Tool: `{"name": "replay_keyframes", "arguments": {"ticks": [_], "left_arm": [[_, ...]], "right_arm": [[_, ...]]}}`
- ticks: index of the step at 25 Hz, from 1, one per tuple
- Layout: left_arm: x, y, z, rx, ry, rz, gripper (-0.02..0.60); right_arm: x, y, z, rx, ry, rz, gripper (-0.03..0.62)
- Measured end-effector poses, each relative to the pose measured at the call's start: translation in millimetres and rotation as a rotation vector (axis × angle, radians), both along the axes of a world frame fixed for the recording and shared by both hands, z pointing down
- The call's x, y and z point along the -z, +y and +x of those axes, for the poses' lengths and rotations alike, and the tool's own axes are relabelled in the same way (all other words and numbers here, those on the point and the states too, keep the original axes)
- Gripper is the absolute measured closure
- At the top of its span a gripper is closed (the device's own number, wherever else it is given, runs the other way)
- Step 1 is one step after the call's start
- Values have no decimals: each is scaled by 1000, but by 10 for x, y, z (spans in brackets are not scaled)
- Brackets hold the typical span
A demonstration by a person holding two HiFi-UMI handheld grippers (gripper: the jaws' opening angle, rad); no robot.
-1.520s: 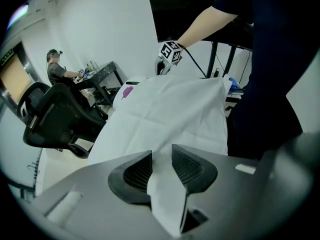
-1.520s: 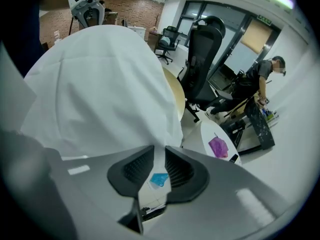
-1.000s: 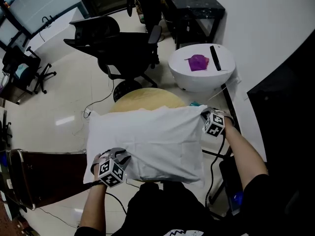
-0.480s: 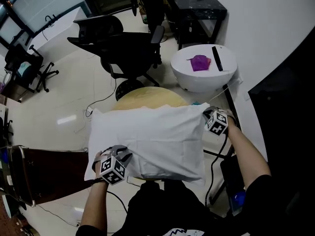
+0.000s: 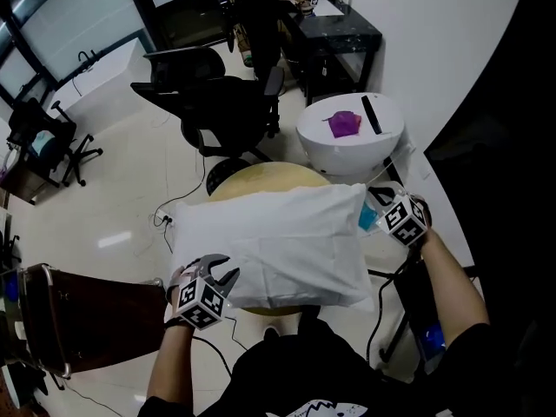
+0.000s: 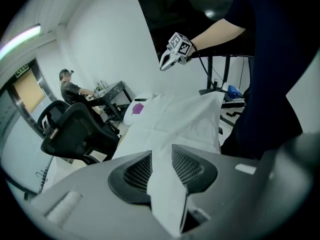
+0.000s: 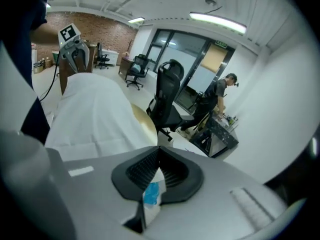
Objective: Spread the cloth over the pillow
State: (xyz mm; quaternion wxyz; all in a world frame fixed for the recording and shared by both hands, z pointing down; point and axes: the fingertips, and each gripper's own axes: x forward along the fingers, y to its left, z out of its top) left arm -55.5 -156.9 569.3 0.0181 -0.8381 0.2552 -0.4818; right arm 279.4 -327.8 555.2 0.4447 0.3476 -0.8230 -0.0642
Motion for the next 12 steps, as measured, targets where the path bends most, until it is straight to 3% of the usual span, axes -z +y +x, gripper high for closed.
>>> {"name": "replay_keyframes", "arguments": {"ticks": [7, 12], "left_arm": [[360, 431, -170, -66, 63, 92, 468], [549, 874, -234, -103, 122, 131, 468]], "right_arm": [[670, 812, -649, -93, -135, 92, 588], [970, 1537, -1113, -134, -266, 79, 588]]}}
